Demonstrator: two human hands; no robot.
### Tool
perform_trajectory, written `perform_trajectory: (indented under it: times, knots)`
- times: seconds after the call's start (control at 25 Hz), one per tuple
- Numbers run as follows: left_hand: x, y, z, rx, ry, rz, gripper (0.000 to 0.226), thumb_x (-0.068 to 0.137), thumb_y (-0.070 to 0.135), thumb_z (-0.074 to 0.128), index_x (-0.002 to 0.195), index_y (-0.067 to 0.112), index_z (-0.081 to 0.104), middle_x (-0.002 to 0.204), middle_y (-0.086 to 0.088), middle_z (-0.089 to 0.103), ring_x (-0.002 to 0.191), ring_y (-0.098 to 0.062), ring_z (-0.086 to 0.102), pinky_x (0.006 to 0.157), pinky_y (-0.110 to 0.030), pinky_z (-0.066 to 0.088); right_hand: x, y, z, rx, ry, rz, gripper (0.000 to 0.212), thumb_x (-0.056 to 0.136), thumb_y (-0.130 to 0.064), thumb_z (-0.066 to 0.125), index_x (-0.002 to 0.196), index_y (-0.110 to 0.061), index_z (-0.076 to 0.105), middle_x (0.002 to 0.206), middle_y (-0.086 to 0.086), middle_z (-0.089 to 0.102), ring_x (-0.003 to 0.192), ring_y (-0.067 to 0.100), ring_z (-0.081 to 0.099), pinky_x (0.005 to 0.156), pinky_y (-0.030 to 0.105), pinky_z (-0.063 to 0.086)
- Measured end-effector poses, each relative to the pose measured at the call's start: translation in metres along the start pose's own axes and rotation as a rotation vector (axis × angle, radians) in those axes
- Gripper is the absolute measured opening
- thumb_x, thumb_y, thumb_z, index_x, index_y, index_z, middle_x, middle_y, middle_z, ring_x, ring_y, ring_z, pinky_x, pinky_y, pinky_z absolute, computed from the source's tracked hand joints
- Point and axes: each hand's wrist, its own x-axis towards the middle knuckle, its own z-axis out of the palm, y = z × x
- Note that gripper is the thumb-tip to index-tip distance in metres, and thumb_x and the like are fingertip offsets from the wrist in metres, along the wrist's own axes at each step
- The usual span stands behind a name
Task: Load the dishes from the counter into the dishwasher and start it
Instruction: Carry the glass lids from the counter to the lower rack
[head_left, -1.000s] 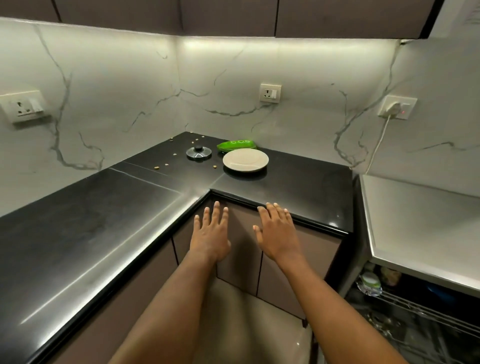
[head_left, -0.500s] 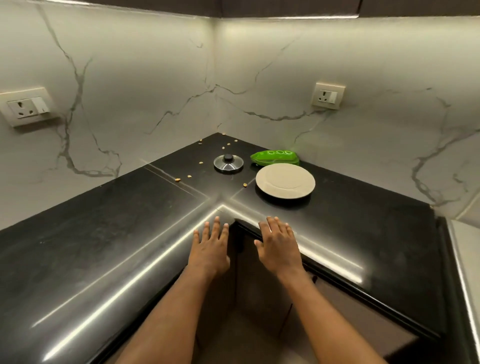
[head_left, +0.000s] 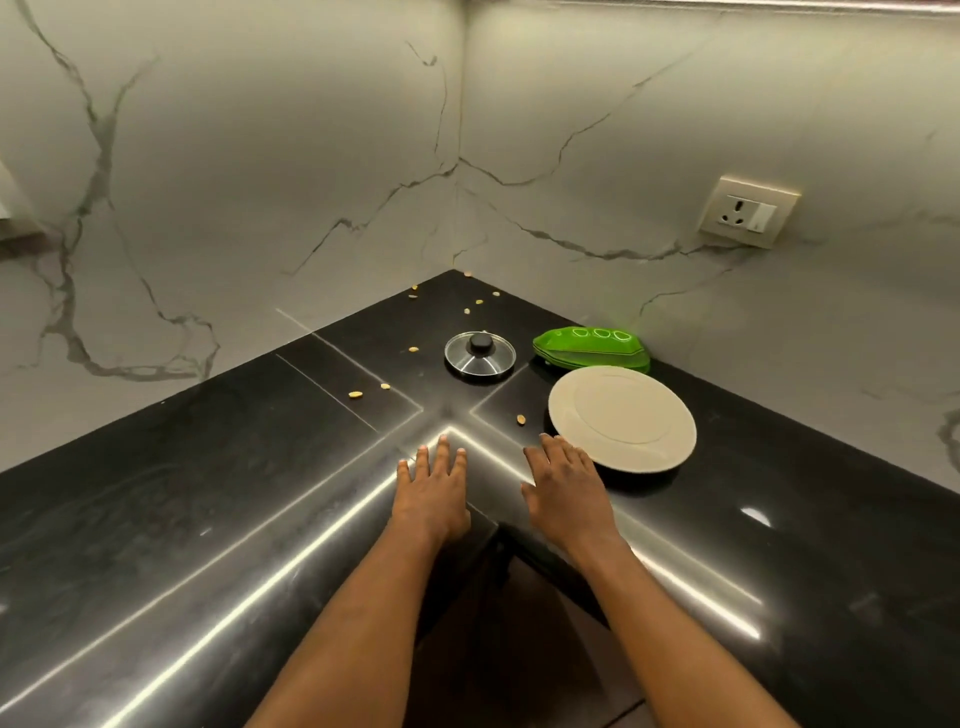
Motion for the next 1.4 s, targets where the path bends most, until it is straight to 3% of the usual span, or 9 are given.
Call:
perform_trajectory:
  times: [0.2,0.36,0.64,0.84,1.08,1.24,1.4]
  knots:
    - [0.071,-0.028,-0.012,0.007,-0.077,0.026,0.095,0.094,0.037,0.060,0.157,0.016,-0.008,0.162,-0.012,-0.021,0.150,-0.037,-0.012,0.120,-0.055,0.001,0.068,-0.001,0.016,-0.041,-0.007,0.029,0.036,0.080,-0.028,0.072,0.112,-0.016,0.063,0.123,0.006,0.061,0.118,0.027,0.055,0.095,0.040,0.047]
    - [0.107,-0.041,-0.012,-0.006,-0.122,0.042,0.107,0.088,0.040,0.069,0.156,0.017,-0.010,0.161,-0.012,-0.023,0.149,-0.037,-0.014,0.119,-0.056,0.000,0.104,-0.002,0.034,-0.059,-0.078,0.042,0.030,0.074,-0.024,0.077,0.101,-0.016,0.066,0.114,0.007,0.064,0.109,0.029,0.060,0.089,0.040,0.050]
    - [0.167,-0.054,-0.023,-0.002,-0.173,0.022,0.123,0.077,0.039,0.081,0.156,0.020,-0.010,0.161,-0.013,-0.024,0.148,-0.040,-0.016,0.119,-0.059,0.001,0.175,0.006,0.051,-0.016,-0.127,0.002,0.033,0.086,-0.031,0.066,0.116,-0.017,0.061,0.122,0.005,0.060,0.118,0.026,0.053,0.094,0.038,0.043]
    - [0.209,-0.048,-0.037,0.000,-0.244,-0.017,0.129,0.072,0.035,0.086,0.156,0.026,-0.011,0.160,-0.011,-0.026,0.147,-0.040,-0.019,0.118,-0.062,0.002,0.222,0.013,0.068,0.029,-0.152,-0.010,0.029,0.091,-0.032,0.059,0.117,-0.018,0.059,0.120,0.002,0.061,0.114,0.025,0.054,0.090,0.037,0.044]
    - [0.235,-0.042,-0.029,-0.008,-0.487,-0.053,0.132,0.073,0.034,0.086,0.154,0.029,-0.019,0.160,-0.003,-0.029,0.148,-0.036,-0.018,0.117,-0.064,0.010,0.276,0.028,0.083,0.145,-0.149,0.162,0.029,0.093,-0.037,0.056,0.110,-0.013,0.058,0.115,0.009,0.063,0.107,0.033,0.057,0.082,0.040,0.045]
    - [0.236,-0.045,-0.027,-0.007,-0.492,-0.033,0.132,0.073,0.036,0.085,0.153,0.030,-0.021,0.159,-0.002,-0.030,0.147,-0.036,-0.020,0.119,-0.061,0.008,0.307,0.033,0.094,0.276,-0.131,0.333,0.043,0.089,-0.047,0.060,0.113,-0.011,0.058,0.116,0.012,0.062,0.109,0.035,0.058,0.081,0.041,0.047]
    - [0.235,-0.045,-0.025,-0.010,-0.496,-0.034,0.133,0.073,0.035,0.085,0.152,0.030,-0.021,0.159,-0.002,-0.031,0.147,-0.035,-0.021,0.118,-0.061,0.008,0.328,0.030,0.106,0.345,-0.179,0.343,0.057,0.081,-0.054,0.066,0.120,-0.014,0.058,0.121,0.011,0.061,0.111,0.034,0.058,0.084,0.041,0.048]
